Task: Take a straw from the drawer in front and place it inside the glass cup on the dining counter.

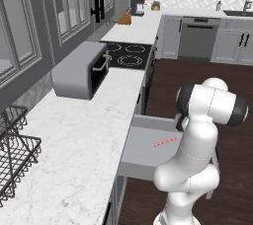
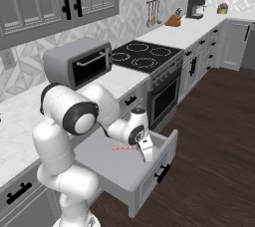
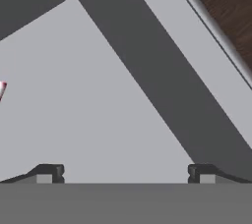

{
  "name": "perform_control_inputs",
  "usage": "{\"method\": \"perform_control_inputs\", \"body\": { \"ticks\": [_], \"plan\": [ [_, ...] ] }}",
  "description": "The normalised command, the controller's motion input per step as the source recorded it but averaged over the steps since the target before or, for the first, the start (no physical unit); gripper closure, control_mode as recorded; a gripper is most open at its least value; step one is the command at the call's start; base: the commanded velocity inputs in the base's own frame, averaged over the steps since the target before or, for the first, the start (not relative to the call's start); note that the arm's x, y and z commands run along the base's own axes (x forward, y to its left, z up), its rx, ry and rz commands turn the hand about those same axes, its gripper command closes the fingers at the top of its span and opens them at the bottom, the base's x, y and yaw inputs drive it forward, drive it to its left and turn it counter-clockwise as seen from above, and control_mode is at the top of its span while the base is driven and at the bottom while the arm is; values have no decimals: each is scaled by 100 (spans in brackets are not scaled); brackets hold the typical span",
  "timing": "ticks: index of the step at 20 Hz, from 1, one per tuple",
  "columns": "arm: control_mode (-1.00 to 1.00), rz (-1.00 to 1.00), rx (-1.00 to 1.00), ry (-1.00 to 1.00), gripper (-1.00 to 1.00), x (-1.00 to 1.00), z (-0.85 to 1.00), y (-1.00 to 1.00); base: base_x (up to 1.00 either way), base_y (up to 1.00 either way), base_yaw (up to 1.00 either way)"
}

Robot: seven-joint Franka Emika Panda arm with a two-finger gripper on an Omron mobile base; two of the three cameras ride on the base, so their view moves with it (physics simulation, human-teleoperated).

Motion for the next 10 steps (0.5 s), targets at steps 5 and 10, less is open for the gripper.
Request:
{"method": "perform_control_inputs", "body": {
  "ticks": [5,10],
  "plan": [
    [-100,-3,4,-2,-100,30,45,62,0,0,0],
    [-100,-2,8,0,-100,63,1,40,0,0,0]
  ]
}}
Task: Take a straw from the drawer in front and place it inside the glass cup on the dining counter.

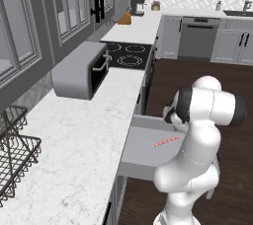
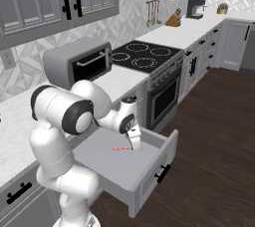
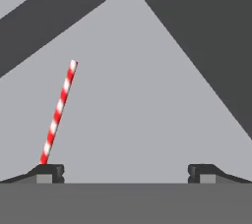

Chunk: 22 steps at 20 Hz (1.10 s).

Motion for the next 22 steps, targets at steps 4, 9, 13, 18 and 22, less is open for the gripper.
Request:
{"method": "perform_control_inputs", "body": {
  "ticks": [4,9,13,18,22],
  "plan": [
    [-100,0,10,2,-100,61,-12,2,0,0,0],
    [-100,-2,2,3,-100,30,-39,0,0,0,0],
    [-100,-3,0,1,-100,22,-45,5,0,0,0],
    [-100,-2,0,1,-100,34,-32,13,0,0,0],
    [-100,-1,0,2,-100,32,-43,4,0,0,0]
  ]
}}
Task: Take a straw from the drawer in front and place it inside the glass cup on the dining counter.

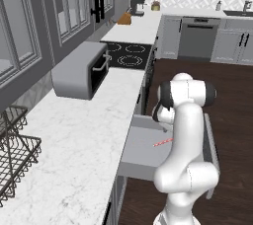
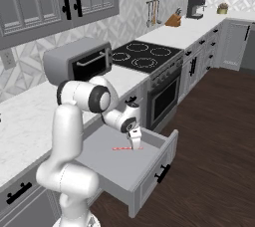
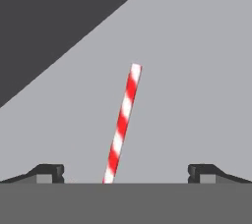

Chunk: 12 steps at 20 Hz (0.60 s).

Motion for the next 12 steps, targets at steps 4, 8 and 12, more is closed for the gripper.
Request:
{"method": "perform_control_inputs", "body": {
  "ticks": [4,8,12],
  "plan": [
    [-100,-1,0,1,-100,21,-40,0,0,0,0],
    [-100,-2,0,1,-100,13,-34,0,0,0,0],
    [-100,-3,0,3,-100,9,-37,0,0,0,0]
  ]
}}
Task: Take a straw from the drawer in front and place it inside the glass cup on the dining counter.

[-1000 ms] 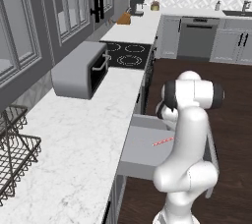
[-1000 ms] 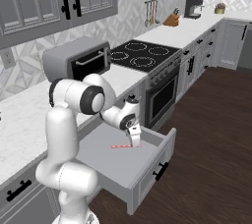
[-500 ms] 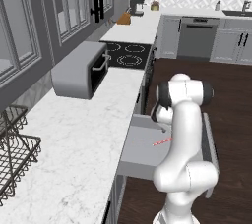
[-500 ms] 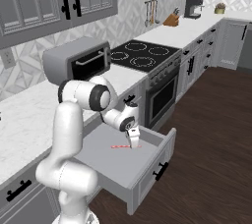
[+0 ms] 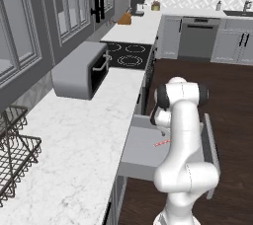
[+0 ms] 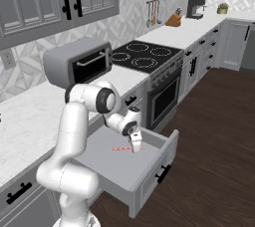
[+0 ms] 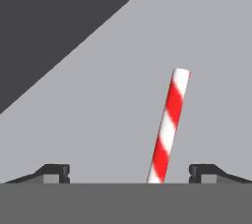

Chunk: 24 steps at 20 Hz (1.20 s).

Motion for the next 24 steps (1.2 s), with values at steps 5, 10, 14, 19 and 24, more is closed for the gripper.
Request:
{"method": "perform_control_inputs", "body": {
  "ticks": [5,10,14,19,24],
  "plan": [
    [-100,-4,0,5,-100,0,-45,0,0,0,0],
    [-100,-5,0,6,100,0,-52,0,0,0,0],
    [-100,-6,0,3,100,0,-44,0,0,0,0],
    [-100,-9,0,7,100,0,-12,0,0,0,0],
    [-100,-9,0,8,100,0,0,0,0,0,0]
  ]
}}
